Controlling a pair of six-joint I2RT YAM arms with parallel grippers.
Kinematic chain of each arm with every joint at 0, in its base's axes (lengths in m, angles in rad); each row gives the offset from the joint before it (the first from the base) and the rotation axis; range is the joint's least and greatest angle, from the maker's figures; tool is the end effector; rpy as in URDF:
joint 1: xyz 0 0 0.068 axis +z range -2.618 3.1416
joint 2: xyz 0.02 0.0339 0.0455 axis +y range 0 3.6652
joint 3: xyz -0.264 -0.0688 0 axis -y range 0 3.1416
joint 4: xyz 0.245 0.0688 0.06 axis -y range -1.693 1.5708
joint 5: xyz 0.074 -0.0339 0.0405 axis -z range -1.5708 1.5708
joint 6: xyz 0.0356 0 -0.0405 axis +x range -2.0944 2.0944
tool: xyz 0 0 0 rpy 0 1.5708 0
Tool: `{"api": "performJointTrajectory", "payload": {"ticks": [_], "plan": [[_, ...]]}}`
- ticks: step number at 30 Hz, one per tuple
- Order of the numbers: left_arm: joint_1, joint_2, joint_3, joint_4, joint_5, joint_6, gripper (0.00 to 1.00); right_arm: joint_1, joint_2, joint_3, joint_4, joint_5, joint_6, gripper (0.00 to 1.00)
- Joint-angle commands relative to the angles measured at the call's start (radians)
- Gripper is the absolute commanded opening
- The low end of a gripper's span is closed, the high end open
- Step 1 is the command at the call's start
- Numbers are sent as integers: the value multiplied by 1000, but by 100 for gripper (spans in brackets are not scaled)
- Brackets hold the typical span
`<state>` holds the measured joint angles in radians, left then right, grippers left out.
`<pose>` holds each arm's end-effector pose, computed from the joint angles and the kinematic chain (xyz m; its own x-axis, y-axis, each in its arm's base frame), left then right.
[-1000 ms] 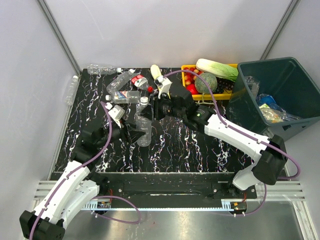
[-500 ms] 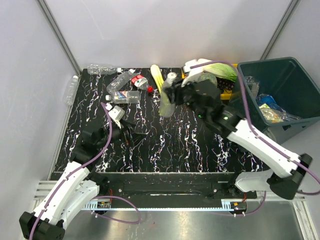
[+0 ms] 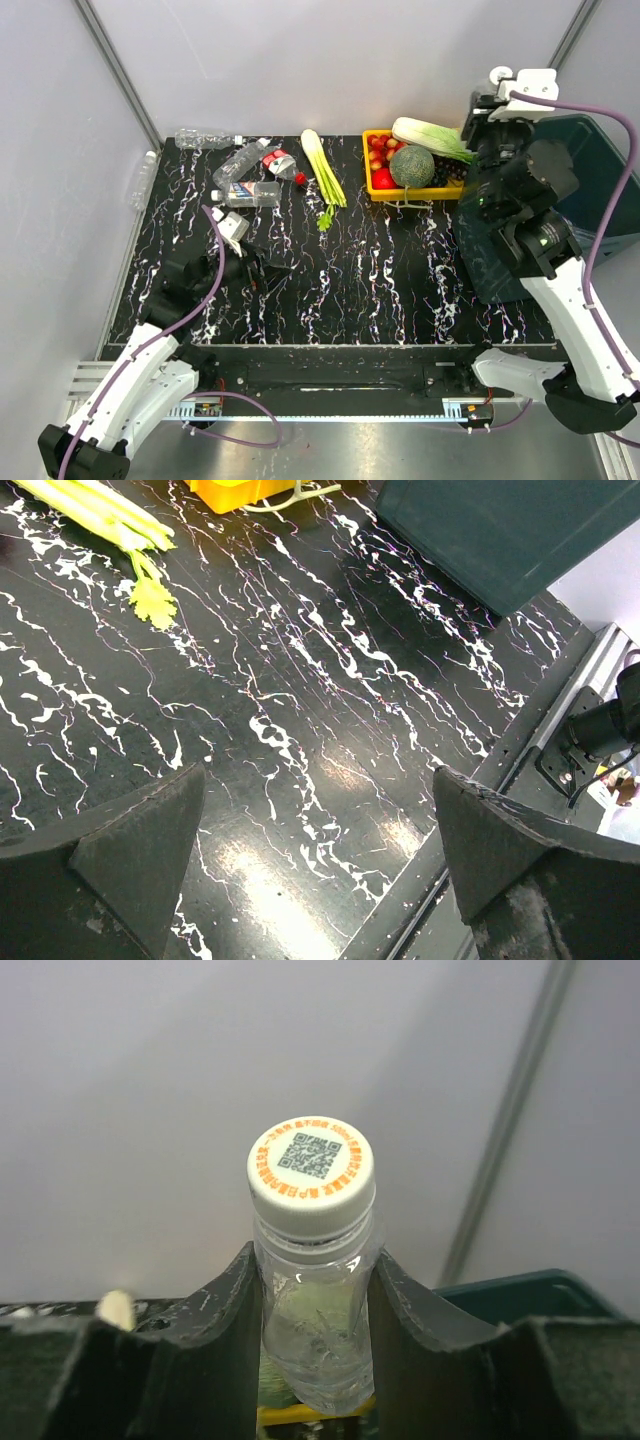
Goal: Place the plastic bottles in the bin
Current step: Place the plastic bottle in the trash bin.
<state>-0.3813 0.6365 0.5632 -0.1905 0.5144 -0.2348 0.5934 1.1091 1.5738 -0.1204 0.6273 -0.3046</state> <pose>0.1399 -0.0750 0.2849 -0.4133 -0.0525 -0.9091 0.6876 0.6366 -0.3494 0.1703 0.0897 0.5480 0.2653 -0.1139 -0.9574 0.0890 0.9917 -0.0933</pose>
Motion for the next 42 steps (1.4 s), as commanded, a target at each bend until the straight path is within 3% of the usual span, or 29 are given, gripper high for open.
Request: {"api": "performJointTrajectory", "payload": {"ticks": [1, 6, 13, 17, 18, 19, 24, 28, 33, 39, 42], "plan": [[-4, 8, 47, 30, -19, 2, 99, -70, -2, 23, 111, 164, -234, 12], [-4, -1, 50, 26, -27, 2, 99, -170, 1, 14, 111, 198, -312, 13], [-2, 17, 70, -18, -108, 11, 99, -234, -29, -110, 94, 249, -255, 20], [-2, 29, 84, -33, -192, -9, 99, -242, -35, -187, 80, 316, -263, 81], [-2, 25, 98, -39, -220, -15, 99, -242, -43, -202, 77, 325, -257, 94], [-2, 14, 102, -40, -261, -32, 99, -242, -48, -205, 50, 324, -234, 99], [-4, -55, 86, -47, -462, -208, 99, -242, -49, -121, -136, 263, -101, 99], [-4, -5, 168, -173, -632, -259, 99, -242, -8, 4, -339, 154, 22, 99], [-2, 165, 302, -319, -654, -225, 99, -241, -8, 63, -458, 13, 145, 99], [31, 340, 372, -366, -760, -421, 99, -239, -46, 57, -509, -337, 381, 99], [138, 431, 391, -365, -743, -608, 98, -233, -64, -6, -475, -445, 433, 100]]}}
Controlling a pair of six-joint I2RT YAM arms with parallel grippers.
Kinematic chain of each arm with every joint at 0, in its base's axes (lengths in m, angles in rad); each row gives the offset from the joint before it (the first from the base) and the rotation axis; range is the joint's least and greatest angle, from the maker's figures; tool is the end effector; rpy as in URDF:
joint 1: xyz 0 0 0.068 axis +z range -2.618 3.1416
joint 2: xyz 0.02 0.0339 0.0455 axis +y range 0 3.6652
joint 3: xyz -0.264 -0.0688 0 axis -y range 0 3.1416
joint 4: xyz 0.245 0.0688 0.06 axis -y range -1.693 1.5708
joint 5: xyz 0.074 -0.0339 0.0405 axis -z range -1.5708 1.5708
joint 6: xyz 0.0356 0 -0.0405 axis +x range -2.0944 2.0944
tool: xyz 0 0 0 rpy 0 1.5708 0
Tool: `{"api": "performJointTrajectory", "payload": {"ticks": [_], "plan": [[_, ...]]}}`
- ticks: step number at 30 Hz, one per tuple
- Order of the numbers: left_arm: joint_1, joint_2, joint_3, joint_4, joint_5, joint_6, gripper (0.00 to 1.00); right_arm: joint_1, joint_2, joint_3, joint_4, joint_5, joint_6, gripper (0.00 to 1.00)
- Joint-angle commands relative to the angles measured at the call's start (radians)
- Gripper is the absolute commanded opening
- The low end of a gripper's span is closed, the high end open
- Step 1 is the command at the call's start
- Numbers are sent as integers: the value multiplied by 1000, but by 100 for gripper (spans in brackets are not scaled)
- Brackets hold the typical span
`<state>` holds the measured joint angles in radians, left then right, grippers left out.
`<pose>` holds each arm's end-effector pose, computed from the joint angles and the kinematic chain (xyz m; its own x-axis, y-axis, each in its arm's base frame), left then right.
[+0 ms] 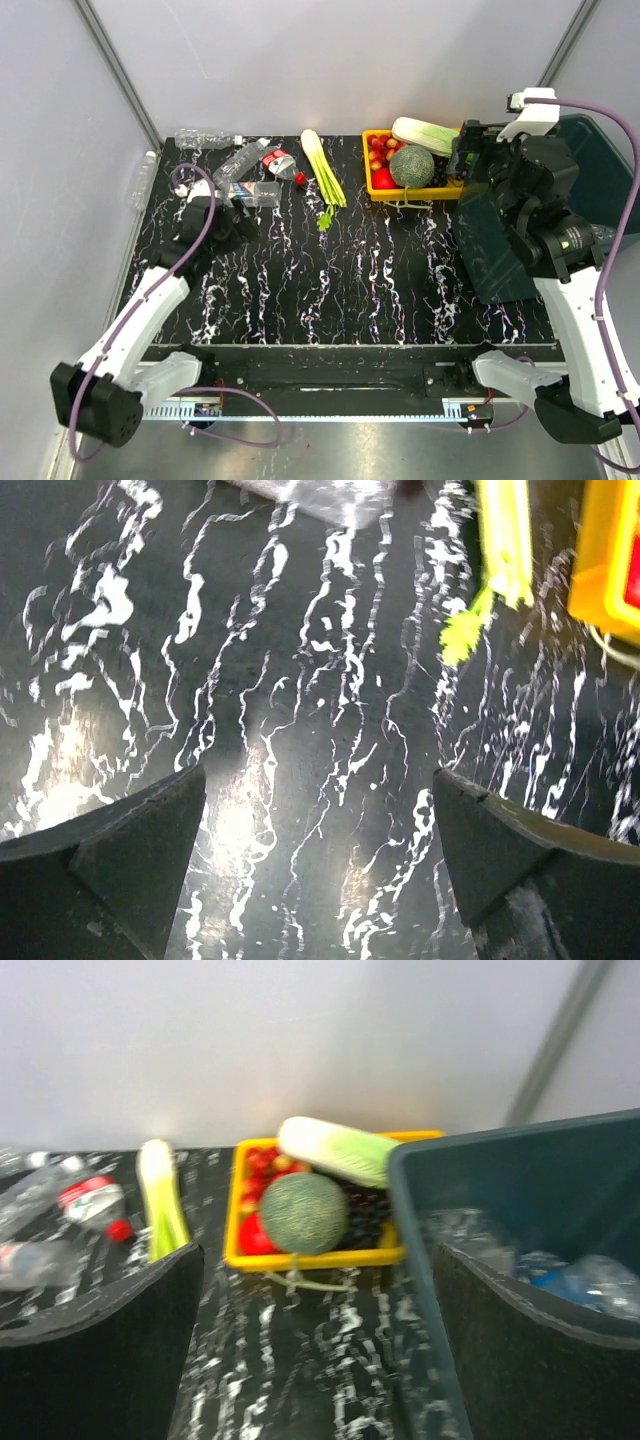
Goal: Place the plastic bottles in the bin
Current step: Place the plastic bottle in the trash bin, then pick up the plastic bottle at the center of the board.
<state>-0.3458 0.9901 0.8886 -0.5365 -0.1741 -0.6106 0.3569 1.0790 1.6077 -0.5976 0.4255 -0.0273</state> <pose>0.2021 -0.0663 0.3041 -0.5754 -0.3929 -0.7173 -0.1550 0.9135 -0.3760 0.1764 0.0501 0.5143 -0.0663 -0.0513 -0.9965 0.0658 0.9963 -0.0556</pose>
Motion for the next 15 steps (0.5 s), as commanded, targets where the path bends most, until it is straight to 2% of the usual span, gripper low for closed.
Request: {"api": "performJointTrajectory", "payload": {"ticks": [1, 5, 10, 15], "plan": [[137, 106, 73, -7, -29, -294, 95, 7, -45, -63, 19, -257, 162, 99], [203, 281, 183, 7, 7, -409, 94, 17, -100, -138, 82, -309, 165, 99], [203, 504, 380, -36, -60, -532, 94, 22, -151, -215, 123, -422, 210, 99], [205, 694, 559, -97, -123, -620, 95, 28, -209, -400, 226, -537, 260, 100]]}}
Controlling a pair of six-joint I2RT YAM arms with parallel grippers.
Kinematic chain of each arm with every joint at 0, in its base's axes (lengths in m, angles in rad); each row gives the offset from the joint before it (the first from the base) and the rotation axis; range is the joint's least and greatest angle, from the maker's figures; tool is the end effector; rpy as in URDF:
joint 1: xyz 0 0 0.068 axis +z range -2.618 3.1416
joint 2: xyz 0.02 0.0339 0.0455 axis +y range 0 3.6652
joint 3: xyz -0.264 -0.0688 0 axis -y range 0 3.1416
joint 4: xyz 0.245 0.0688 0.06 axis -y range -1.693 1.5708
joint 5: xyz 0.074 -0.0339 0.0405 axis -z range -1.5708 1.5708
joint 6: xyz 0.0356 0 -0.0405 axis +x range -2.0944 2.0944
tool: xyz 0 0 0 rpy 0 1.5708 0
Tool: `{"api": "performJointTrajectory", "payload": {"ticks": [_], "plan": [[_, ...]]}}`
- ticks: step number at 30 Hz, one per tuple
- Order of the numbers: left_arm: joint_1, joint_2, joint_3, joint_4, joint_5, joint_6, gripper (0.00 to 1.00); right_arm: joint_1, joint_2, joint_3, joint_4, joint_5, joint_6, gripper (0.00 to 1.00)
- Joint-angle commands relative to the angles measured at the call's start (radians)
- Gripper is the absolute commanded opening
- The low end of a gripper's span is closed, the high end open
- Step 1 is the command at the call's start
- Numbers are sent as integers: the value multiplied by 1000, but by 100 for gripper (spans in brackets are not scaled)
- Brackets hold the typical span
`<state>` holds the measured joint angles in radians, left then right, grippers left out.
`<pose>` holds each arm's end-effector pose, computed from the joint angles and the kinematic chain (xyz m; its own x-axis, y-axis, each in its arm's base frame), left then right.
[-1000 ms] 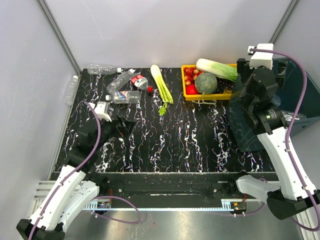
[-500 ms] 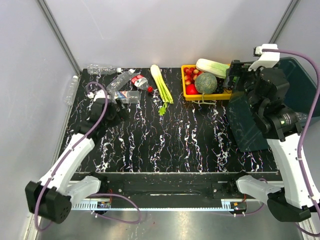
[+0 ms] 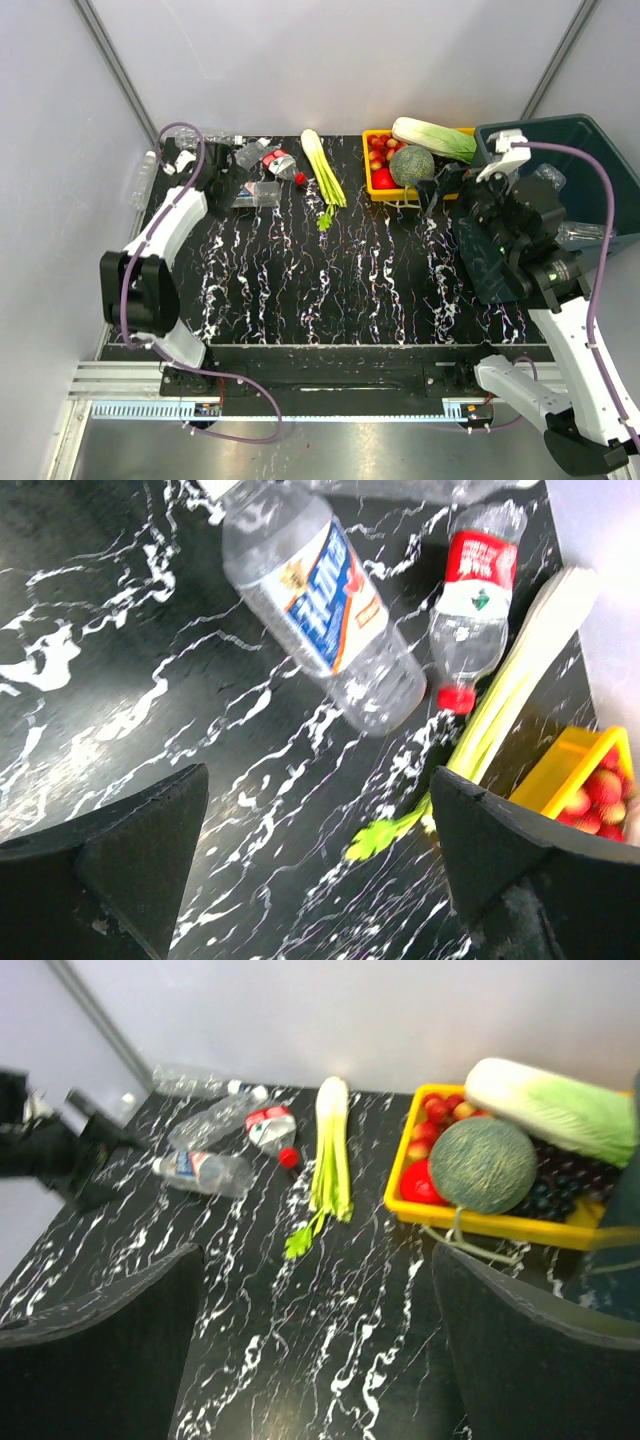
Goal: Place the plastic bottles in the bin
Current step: Pick up the plastic bottle at the center of the board.
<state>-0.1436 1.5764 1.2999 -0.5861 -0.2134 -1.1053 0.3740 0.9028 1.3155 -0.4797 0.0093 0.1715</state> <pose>0.3419 -0.0418 0.2857 -0.3406 -0.8332 -0.4357 -0.6702 0.5401 -0.5091 0.1548 0.0604 0.4666 -0.1223 0.1353 -0.9832 -0.3408 0.9247 0.1697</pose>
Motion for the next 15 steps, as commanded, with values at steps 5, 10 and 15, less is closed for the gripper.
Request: {"api": "performJointTrajectory", "payload": {"ticks": [5, 10, 15], "plan": [[-1, 272, 306, -87, -81, -172, 95, 14, -56, -197, 133, -111, 100, 99], [-8, 410, 427, -156, -93, -215, 94, 22, -22, -208, 141, -137, 112, 99], [-8, 516, 490, -208, -106, -254, 94, 51, 7, -160, 105, -155, 131, 100]]}}
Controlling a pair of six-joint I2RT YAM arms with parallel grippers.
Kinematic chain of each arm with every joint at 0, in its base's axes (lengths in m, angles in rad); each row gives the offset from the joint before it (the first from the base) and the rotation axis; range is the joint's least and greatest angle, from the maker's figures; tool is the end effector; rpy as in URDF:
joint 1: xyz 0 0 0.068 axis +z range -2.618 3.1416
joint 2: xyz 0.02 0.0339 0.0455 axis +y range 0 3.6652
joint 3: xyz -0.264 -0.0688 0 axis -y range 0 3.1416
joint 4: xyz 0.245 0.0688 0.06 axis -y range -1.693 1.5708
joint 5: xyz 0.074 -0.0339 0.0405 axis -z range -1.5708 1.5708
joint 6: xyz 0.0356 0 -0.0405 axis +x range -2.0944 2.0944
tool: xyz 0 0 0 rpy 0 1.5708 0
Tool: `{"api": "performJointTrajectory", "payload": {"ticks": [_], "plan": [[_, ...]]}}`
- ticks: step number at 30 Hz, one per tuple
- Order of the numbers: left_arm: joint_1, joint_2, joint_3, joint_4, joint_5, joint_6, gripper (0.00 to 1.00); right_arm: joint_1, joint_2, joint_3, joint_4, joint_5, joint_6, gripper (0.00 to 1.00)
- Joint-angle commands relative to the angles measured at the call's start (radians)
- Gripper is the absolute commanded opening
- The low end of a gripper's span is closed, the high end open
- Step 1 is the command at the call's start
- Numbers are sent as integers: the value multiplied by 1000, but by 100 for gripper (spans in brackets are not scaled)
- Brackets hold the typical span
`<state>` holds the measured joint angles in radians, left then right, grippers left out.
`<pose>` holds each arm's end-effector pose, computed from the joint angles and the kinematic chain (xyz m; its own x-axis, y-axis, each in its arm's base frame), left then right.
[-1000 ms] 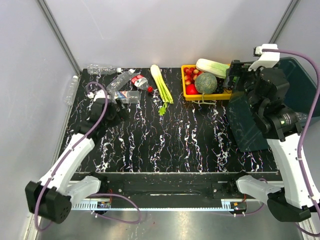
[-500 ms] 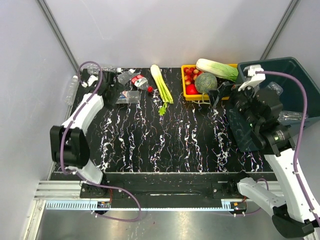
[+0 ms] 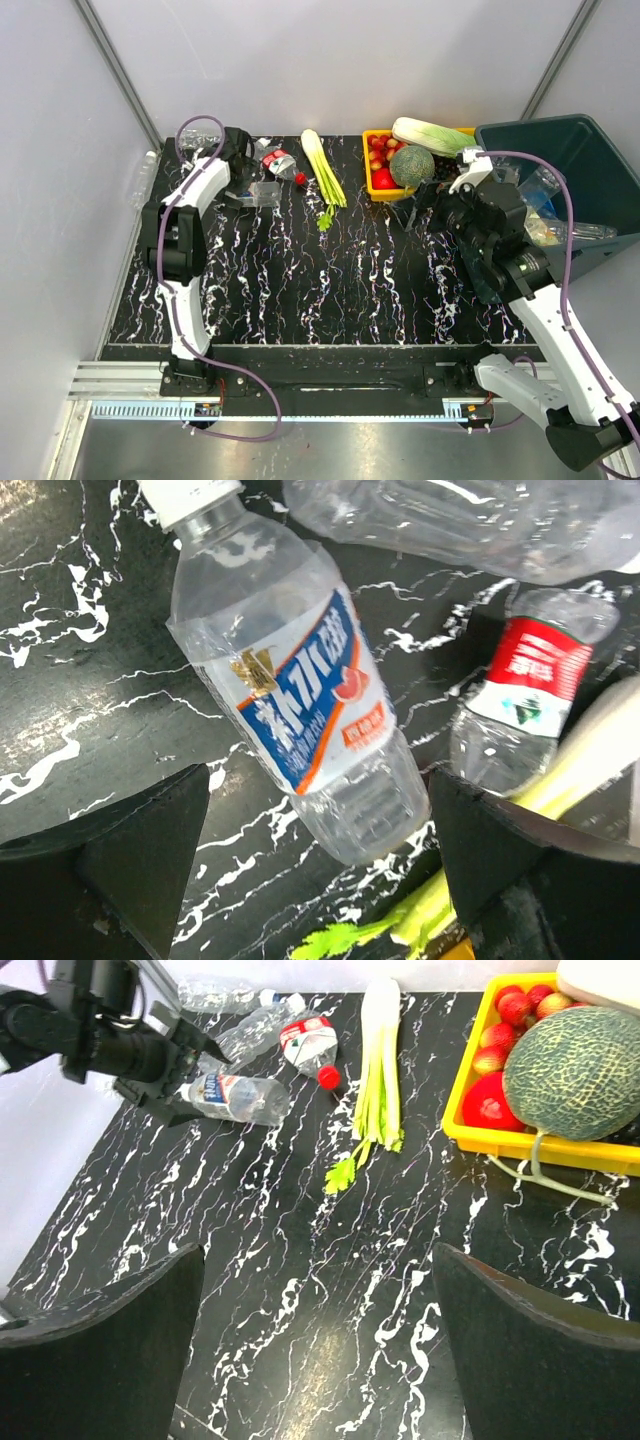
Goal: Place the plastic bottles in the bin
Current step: Pick up the plastic bottle at the center of the board.
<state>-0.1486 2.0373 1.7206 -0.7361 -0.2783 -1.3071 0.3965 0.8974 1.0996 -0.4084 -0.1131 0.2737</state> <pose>0.4404 -0.0560 0.2360 -0.2315 -0.9040 -0.3595 -0.8275 0.3773 -0.4158 0.1741 0.0772 0.4055 -0.3131 0.1601 -0.9361 -0.4165 0.8627 0.2868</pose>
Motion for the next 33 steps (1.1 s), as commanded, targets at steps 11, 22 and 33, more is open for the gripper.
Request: {"api": "performJointTrajectory", "payload": {"ticks": [11, 22, 33], "plan": [[-12, 115, -34, -65, -4, -63, 77, 126, 70, 114, 22, -30, 9, 99], [-40, -149, -248, -65, -39, 123, 36, 140, 40, 72, 19, 1, 33, 99], [-161, -532, -398, 42, 126, 605, 24, 140, 38, 62, 71, -91, 157, 99]]}}
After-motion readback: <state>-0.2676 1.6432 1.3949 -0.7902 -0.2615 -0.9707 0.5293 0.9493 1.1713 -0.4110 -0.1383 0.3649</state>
